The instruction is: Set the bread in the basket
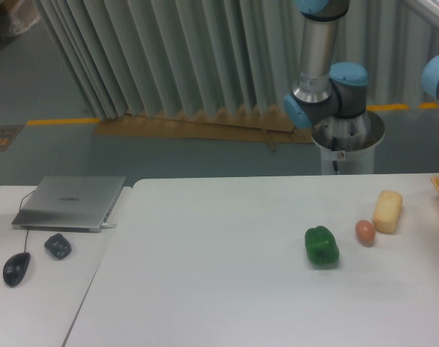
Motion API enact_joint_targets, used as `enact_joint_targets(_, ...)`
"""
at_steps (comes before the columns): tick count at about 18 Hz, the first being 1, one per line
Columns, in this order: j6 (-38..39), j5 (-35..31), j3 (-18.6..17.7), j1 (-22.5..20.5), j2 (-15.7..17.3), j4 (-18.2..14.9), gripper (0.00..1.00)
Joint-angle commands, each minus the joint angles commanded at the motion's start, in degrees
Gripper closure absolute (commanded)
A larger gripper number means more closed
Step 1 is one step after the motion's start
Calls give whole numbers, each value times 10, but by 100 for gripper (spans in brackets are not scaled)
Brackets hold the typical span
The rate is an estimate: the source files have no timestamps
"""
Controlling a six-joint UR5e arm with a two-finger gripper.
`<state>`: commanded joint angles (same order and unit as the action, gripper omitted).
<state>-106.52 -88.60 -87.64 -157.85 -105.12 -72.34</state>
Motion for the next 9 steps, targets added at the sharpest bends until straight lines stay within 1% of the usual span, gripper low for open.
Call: enact_joint_targets(9, -3, 7, -4, -11, 1, 0, 0)
